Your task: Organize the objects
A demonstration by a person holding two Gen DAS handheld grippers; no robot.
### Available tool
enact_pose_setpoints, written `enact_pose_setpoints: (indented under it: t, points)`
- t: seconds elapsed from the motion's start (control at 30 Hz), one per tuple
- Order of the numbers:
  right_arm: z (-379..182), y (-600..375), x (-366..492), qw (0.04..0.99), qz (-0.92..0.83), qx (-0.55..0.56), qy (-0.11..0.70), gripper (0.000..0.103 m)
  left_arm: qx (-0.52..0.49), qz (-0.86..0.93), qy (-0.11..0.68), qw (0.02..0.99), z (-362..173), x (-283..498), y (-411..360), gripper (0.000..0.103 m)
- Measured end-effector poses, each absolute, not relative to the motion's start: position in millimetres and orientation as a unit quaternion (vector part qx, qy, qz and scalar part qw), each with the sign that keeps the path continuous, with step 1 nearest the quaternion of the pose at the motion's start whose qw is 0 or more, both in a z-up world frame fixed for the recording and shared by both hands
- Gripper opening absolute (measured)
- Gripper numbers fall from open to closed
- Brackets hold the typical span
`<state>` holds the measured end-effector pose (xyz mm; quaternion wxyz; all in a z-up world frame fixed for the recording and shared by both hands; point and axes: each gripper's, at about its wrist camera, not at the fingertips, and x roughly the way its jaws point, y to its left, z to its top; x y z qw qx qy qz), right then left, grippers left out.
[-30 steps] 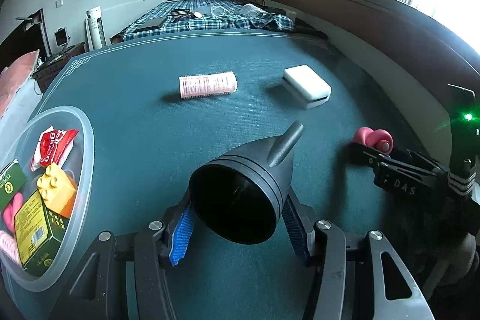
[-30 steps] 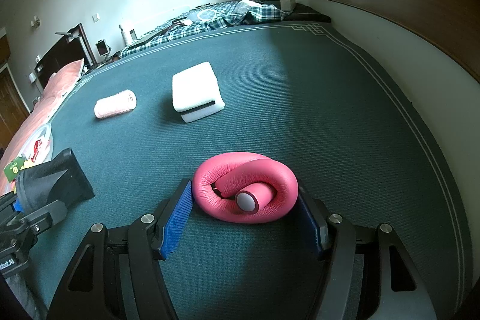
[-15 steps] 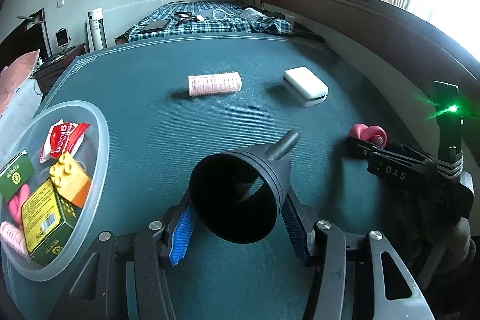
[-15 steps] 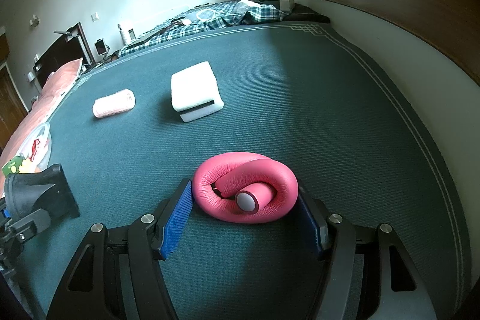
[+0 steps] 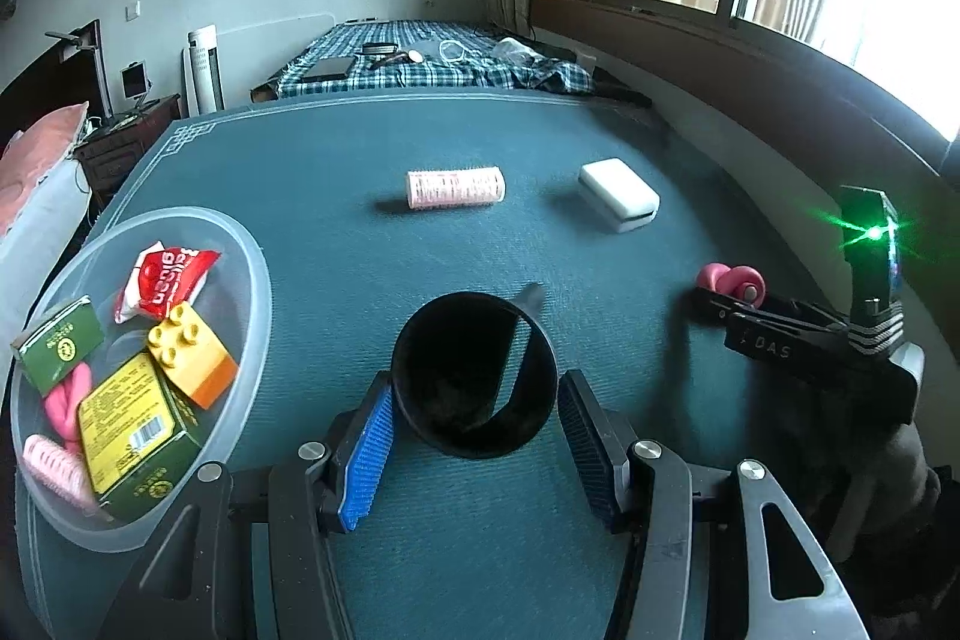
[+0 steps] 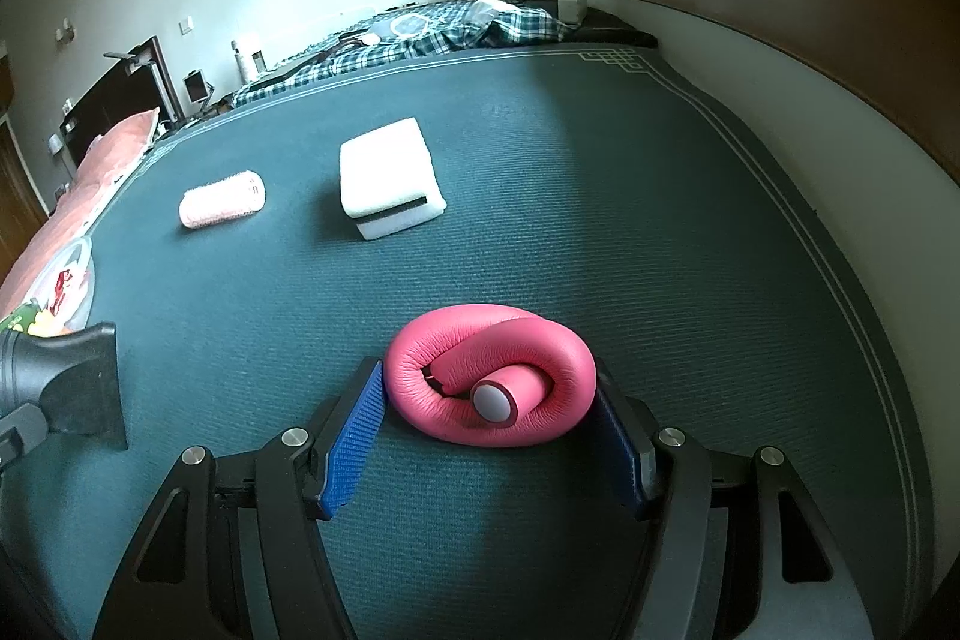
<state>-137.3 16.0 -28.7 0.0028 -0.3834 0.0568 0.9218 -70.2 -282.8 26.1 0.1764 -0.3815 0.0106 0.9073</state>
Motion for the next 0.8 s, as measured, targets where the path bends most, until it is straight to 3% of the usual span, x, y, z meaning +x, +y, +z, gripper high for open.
enact_pose_setpoints:
  t: [0.33,0.47,0.67,0.73,0.77,0.8]
  points:
    - [-28.5,13.5,-132.9,0.022,0.922,-0.383,0.054,0.066,-0.375,0.909,0.008,0.182,30.8,-60.7,-292.5,0.054]
    - [-28.8,10.2,-123.4,0.033,0.921,-0.383,0.06,0.066,-0.374,0.909,0.008,0.185,31.6,-58.3,-297.3,0.045]
    - [-29.4,5.3,-114.8,0.033,0.921,-0.382,0.064,0.066,-0.379,0.907,0.004,0.185,27.5,-58.4,-301.9,0.045]
    - [-29.5,4.3,-114.2,0.033,0.921,-0.382,0.063,0.066,-0.385,0.904,-0.006,0.186,25.0,-62.4,-303.3,0.054]
    - [-29.4,4.0,-112.9,0.034,0.921,-0.382,0.063,0.066,-0.388,0.903,-0.012,0.186,23.4,-64.9,-304.2,0.067]
    - [-29.3,3.2,-112.0,0.034,0.921,-0.382,0.063,0.066,-0.391,0.902,-0.017,0.183,20.9,-68.3,-304.8,0.072]
